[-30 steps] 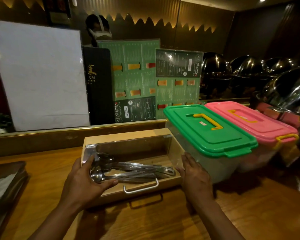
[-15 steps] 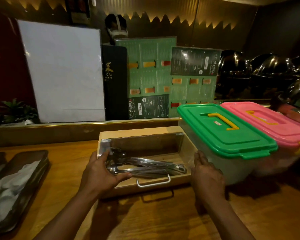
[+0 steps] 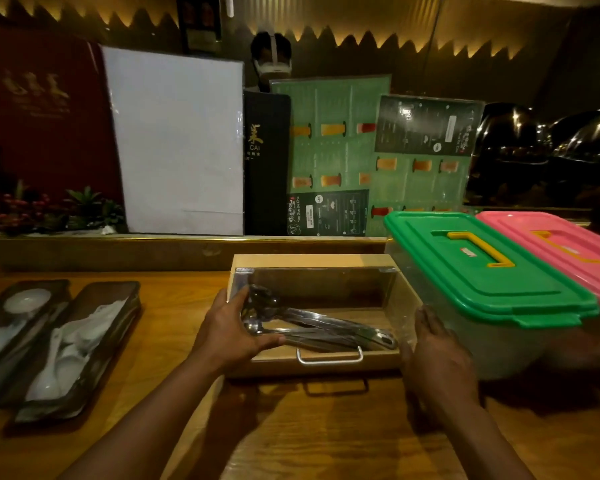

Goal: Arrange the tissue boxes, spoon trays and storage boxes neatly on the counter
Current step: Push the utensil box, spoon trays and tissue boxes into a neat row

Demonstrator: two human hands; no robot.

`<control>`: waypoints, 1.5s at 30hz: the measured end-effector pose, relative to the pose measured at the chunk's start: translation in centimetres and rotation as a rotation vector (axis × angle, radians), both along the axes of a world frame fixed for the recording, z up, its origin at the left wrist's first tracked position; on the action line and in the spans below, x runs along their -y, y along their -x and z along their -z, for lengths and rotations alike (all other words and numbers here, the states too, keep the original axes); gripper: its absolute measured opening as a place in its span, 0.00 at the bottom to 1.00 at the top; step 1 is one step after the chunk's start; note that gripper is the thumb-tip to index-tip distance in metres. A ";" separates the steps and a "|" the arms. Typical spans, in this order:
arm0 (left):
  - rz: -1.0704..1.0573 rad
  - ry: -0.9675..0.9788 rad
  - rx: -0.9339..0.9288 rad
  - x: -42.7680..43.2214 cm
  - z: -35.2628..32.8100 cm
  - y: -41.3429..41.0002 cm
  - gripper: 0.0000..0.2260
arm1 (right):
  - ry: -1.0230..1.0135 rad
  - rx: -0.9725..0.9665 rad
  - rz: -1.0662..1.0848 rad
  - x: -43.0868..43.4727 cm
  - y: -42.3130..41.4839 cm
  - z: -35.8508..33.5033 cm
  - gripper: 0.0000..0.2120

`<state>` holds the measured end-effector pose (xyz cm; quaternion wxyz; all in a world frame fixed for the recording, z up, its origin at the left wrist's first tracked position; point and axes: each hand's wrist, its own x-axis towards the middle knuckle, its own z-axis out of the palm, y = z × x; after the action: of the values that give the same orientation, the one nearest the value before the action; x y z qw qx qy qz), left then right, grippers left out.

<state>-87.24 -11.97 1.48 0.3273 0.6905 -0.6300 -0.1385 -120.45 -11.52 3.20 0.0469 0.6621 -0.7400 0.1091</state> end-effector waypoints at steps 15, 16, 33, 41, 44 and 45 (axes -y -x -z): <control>0.035 -0.001 -0.102 -5.7 0.5 -9.8 0.39 | 0.328 0.290 -0.638 -5.1 -14.8 0.4 0.17; 0.031 0.004 -0.083 -6.2 0.4 -11.3 0.36 | 0.318 0.298 -0.690 -5.6 -17.1 0.7 0.16; -0.148 -0.067 -0.193 -9.4 2.1 -29.7 0.29 | -0.093 0.318 -0.595 -10.7 -45.4 6.8 0.36; -0.078 -0.166 -0.435 -7.6 3.6 -27.6 0.29 | -0.013 0.265 -0.444 -10.7 -42.3 6.6 0.30; -0.003 -0.187 -0.477 -6.9 3.9 -25.4 0.32 | 0.013 0.265 -0.379 -10.7 -39.8 6.5 0.29; 0.018 -0.186 -0.493 -6.7 3.9 -24.5 0.32 | 0.025 0.259 -0.360 -10.8 -38.9 6.5 0.29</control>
<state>-62.75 -5.31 -2.44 0.4047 0.6574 -0.5220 -0.3627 -81.51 -0.72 -3.30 -0.0605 0.7634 -0.6081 0.2092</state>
